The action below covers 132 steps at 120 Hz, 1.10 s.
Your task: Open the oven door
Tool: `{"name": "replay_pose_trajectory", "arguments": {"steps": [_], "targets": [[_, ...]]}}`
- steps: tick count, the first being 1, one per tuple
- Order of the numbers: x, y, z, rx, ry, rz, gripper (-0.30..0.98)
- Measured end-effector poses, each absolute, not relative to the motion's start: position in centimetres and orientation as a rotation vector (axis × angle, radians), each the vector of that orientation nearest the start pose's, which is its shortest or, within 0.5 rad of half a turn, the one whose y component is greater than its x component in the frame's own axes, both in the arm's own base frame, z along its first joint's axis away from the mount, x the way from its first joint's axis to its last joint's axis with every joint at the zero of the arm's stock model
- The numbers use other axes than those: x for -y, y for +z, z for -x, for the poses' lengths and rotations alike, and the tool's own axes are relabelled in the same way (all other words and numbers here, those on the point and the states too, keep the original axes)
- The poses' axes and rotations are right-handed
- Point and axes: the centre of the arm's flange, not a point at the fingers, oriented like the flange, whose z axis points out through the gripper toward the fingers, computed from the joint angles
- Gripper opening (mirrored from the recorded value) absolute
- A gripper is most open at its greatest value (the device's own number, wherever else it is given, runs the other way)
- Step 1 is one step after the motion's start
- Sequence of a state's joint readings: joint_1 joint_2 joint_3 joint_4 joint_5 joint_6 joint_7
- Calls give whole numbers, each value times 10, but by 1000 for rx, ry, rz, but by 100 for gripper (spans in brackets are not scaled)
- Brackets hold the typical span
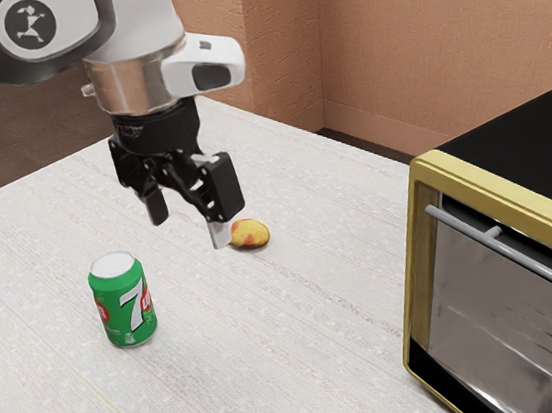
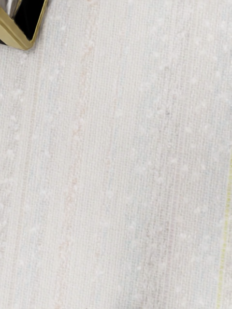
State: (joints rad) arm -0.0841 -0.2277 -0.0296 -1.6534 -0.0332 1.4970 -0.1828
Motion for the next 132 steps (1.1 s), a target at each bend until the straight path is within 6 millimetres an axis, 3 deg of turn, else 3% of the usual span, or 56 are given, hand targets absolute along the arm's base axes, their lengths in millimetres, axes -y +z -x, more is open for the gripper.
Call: {"name": "replay_pose_trajectory", "arguments": {"steps": [14,26,33,48,60,77,104,122,132], "targets": [[63,709,-451,280,-108,3177,69],[45,734,-382,455,-210,3176,68],[49,733,-367,502,-272,3190,68],[107,739,-369,588,-441,3309,68],[135,738,-376,842,-503,3368,69],[170,717,-402,1224,-502,3350,69],[196,700,-439,1736,-525,3224,69],[225,686,-452,1924,-538,3162,69],[229,686,-456,2039,-550,3125,68]]}}
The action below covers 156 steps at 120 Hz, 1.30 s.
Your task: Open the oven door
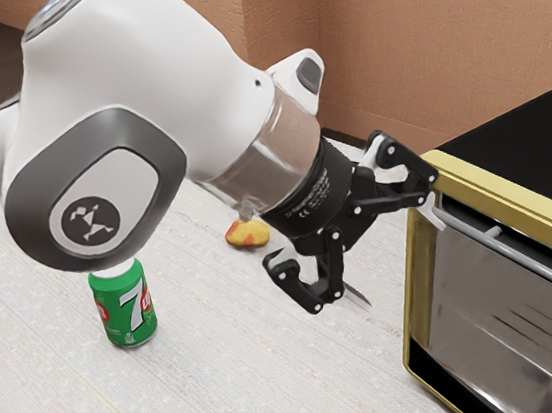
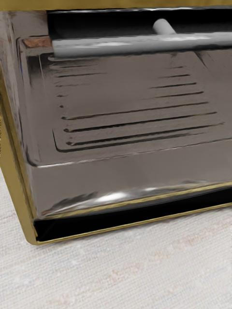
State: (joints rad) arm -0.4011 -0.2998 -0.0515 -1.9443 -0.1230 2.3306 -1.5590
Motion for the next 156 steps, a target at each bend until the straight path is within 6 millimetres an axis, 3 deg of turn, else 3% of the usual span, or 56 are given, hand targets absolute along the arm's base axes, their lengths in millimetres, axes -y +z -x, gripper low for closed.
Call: {"name": "replay_pose_trajectory", "arguments": {"steps": [22,74,105,134,144,156], "targets": [[237,693,-475,-1443,347,-1955,68],[242,683,-495,-1573,340,-1843,68],[248,650,-503,-1627,302,-1845,68],[242,637,-512,-1676,257,-1808,68],[235,627,-500,-1699,253,-1813,68],[214,607,-451,-1734,310,-1824,68]]}}
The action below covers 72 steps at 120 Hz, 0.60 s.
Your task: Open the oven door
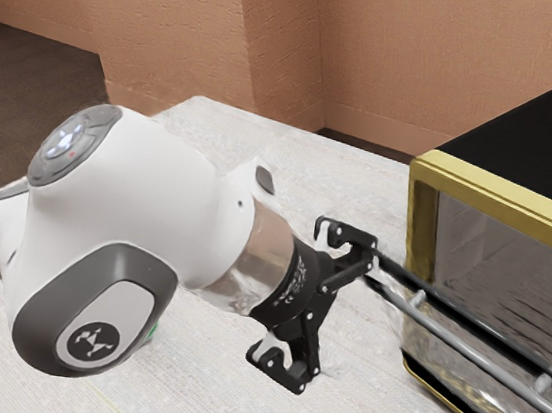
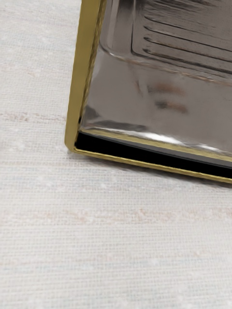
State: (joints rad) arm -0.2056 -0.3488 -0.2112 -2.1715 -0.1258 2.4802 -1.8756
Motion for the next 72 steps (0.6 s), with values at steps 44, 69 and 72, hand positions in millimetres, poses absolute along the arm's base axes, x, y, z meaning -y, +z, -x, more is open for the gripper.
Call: {"name": "replay_pose_trajectory", "arguments": {"steps": [44,69,72], "targets": [[239,651,-281,-1691,656,-1566,68],[-1,801,-428,-1966,513,-1925,68],[-14,777,-435,-2011,465,-1982,68]]}}
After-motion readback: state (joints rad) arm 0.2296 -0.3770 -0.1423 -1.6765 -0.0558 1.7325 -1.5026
